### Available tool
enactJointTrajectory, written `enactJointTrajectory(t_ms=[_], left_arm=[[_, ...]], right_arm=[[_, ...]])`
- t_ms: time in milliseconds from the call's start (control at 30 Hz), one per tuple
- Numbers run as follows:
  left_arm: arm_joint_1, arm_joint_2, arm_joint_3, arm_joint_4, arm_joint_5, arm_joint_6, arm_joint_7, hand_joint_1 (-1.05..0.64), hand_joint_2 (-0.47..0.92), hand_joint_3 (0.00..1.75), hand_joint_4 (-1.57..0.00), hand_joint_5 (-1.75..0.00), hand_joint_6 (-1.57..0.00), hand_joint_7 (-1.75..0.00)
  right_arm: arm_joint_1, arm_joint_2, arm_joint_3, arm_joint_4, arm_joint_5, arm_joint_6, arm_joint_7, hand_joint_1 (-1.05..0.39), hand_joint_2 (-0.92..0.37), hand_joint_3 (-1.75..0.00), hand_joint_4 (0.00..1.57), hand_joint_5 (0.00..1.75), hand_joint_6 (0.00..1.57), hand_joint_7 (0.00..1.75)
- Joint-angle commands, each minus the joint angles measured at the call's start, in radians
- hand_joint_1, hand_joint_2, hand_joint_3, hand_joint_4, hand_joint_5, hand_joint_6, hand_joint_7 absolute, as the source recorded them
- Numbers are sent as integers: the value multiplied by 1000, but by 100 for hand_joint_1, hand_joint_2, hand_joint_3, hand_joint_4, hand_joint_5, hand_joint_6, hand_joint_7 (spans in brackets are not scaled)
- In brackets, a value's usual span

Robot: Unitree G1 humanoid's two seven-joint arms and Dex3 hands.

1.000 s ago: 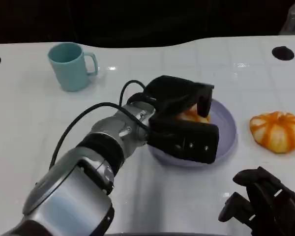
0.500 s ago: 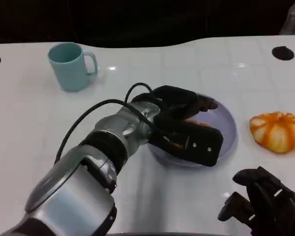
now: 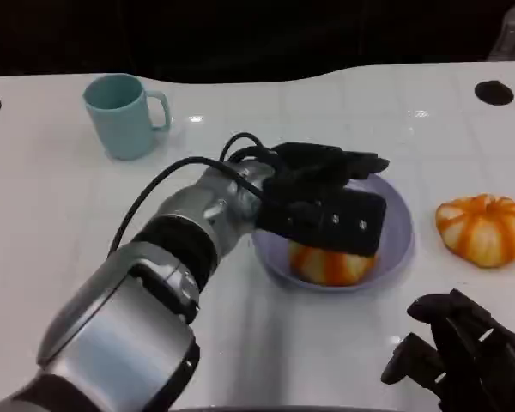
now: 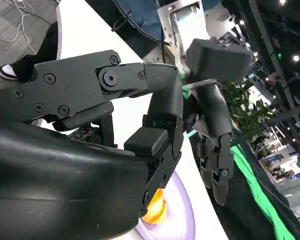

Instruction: Grasp the bread from the table and place it into the plate.

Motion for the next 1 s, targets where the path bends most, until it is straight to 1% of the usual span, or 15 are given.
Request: enactJointTrajectory(t_ms=[33,100,233,433,533,567,600,633,667,700,733,833,867,933,1000], left_arm=[[11,59,103,-35,-120,-42,-122,-96,92,56,-3,-2,-7,-1],[37,72,167,-48,-202,-56,-200,-95,92,55,-5,-3,-7,-1],[73,87,234,-68,-289,-62,-299,-96,92,56,-6,-3,-7,-1],[220,95,394,-170,-507,-10,-446,-88,92,54,-16,-10,-15,-4],[314,79,474,-266,-630,53,-482,-84,92,48,-27,-26,-27,-9],[345,77,489,-308,-658,79,-488,-82,92,46,-26,-47,-32,-11],[398,65,517,-384,-712,132,-483,-81,92,45,-23,-63,-35,-11],[447,54,539,-458,-760,187,-476,-78,92,40,-31,-88,-46,-19],[481,47,548,-515,-790,231,-468,-76,92,38,-33,-101,-50,-25],[540,36,565,-610,-839,302,-451,-76,92,37,-34,-108,-52,-28],[580,31,572,-679,-868,355,-438,-73,92,36,-38,-127,-51,-54],[714,24,581,-902,-950,490,-406,-67,92,44,-40,-156,-39,-115],[756,24,581,-974,-973,531,-391,-66,92,47,-41,-162,-37,-128],[828,23,582,-1107,-1011,627,-340,-65,92,44,-47,-172,-41,-144],[894,19,594,-1235,-1072,755,-270,-65,92,40,-54,-174,-44,-148]], right_arm=[[-2,-15,-16,-2,6,-4,-6,-53,-92,-22,64,148,69,98],[-2,-15,-15,-2,1,-8,-6,-53,-92,-22,64,148,69,98],[-2,-15,-16,0,0,-10,-2,-53,-92,-22,63,149,69,98],[-1,-12,-17,-4,7,-3,-8,-53,-92,-22,62,151,68,100],[1,-12,-17,-7,7,-4,-8,-53,-92,-21,62,151,67,100],[2,-13,-17,-8,6,-5,-7,-53,-92,-22,61,151,67,100],[3,-13,-17,-9,6,-6,-6,-53,-92,-22,61,151,66,100],[4,-14,-17,-10,6,-6,-5,-53,-92,-22,61,151,66,100],[4,-14,-17,-10,7,-6,-4,-53,-92,-23,61,151,66,100],[5,-14,-17,-10,8,-6,-2,-53,-92,-23,61,152,66,100],[5,-15,-17,-11,8,-6,-1,-53,-92,-23,60,152,66,101],[7,-16,-16,-14,7,-5,-2,-53,-92,-24,60,152,65,101],[7,-17,-17,-15,5,-5,-3,-53,-92,-24,60,152,65,101],[4,-18,-17,-11,4,-6,-2,-54,-92,-24,60,152,65,101],[2,-18,-17,-7,3,-8,1,-54,-92,-24,60,152,66,101]])
